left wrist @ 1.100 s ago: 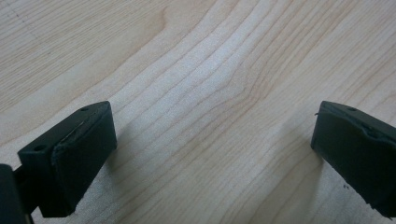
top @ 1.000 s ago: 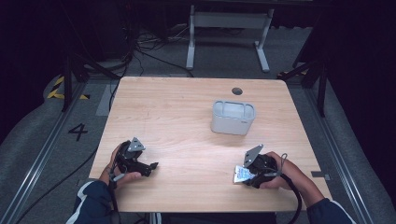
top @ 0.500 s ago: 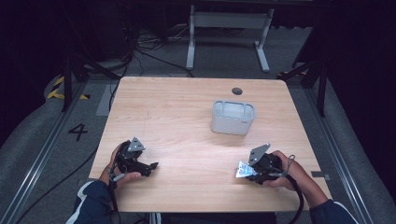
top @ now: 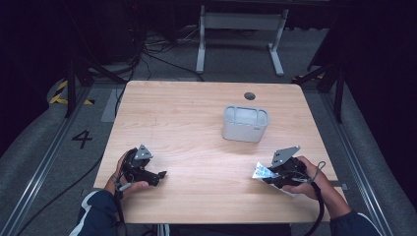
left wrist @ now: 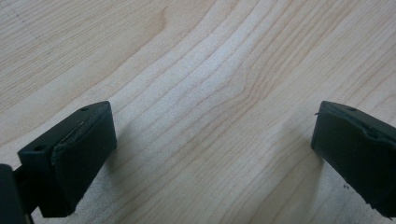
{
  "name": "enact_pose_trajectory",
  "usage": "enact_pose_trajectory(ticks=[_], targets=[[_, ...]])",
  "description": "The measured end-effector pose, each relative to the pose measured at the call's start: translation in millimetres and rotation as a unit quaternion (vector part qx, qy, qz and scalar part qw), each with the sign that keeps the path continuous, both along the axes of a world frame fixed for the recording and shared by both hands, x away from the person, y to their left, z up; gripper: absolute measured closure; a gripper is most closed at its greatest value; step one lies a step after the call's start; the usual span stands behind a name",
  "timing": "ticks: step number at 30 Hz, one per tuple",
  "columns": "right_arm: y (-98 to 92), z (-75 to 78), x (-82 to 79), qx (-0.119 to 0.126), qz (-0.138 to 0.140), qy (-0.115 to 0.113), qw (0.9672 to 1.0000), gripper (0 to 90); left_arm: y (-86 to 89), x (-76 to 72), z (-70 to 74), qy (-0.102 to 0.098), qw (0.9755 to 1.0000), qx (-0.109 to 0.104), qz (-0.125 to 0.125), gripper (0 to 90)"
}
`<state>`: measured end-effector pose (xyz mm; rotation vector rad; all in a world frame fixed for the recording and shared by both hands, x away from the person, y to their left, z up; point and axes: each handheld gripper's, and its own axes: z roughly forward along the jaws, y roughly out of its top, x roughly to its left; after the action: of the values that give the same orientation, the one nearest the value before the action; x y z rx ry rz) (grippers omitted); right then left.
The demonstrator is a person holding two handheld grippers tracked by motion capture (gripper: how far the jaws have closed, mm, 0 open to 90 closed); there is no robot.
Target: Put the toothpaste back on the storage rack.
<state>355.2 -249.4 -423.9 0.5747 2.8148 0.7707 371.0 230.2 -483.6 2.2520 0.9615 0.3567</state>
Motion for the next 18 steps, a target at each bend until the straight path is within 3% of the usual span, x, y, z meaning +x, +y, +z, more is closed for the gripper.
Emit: enact_pose_trajectory(ticks=[7,11,18], targets=[[-7.8,5.4,0.6,0.023,-0.010,-0.009,0.9997,63.8,-0.1,-0.1,0.0,0.000,1.0000,-0.001,0.000,0.5],[-14.9,9.2,2.8,0.055,-0.030,-0.022,0.9978,64.5,0.0,0.0,0.0,0.000,1.0000,0.000,0.000,0.5],[-20.1,13.8,3.0,0.074,-0.039,-0.032,0.9960,64.8,-0.2,-0.2,-0.1,0.001,1.0000,-0.002,0.002,0.5]])
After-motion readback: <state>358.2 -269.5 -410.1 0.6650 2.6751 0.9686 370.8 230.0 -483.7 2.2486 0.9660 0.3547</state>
